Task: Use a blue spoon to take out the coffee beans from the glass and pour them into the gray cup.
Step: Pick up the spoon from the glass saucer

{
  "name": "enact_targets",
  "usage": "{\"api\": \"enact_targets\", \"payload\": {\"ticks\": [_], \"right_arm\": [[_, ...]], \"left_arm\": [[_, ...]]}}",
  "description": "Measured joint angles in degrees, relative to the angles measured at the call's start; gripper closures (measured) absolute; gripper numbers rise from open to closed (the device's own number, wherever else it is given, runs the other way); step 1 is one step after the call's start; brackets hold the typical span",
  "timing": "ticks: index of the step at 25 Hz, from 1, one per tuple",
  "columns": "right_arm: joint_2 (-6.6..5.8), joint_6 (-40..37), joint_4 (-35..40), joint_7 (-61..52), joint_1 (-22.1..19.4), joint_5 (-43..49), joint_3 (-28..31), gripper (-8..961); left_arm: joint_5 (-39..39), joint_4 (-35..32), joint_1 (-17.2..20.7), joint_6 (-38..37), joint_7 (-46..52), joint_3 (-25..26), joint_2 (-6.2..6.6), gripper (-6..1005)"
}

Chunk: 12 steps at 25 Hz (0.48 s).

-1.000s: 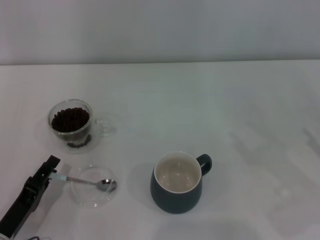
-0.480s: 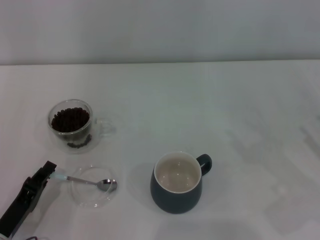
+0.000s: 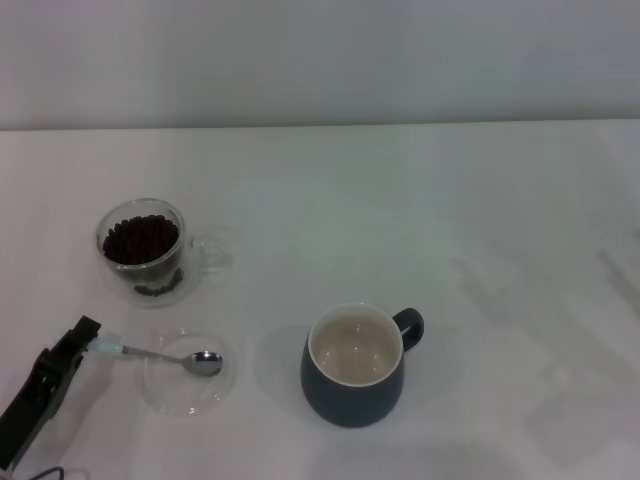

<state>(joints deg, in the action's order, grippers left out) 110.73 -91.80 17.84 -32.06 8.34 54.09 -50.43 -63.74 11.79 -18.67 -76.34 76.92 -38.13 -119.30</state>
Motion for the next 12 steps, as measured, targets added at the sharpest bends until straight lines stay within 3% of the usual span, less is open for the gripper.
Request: {"api": "enact_targets", "payload": {"ticks": [9, 12], "right_arm": [[0.1, 0.1, 0.0, 0.1, 0.0, 0.0, 0.0, 336], [0.15, 0.1, 0.0, 0.1, 0.0, 0.0, 0.0, 336]], "left_arm": [[-0.5, -1.2, 0.7, -2.4, 0.8, -0.5, 0.3, 862], [-0.7, -5.9, 2.7, -4.0, 3.7, -2.1, 0.33, 863]]}}
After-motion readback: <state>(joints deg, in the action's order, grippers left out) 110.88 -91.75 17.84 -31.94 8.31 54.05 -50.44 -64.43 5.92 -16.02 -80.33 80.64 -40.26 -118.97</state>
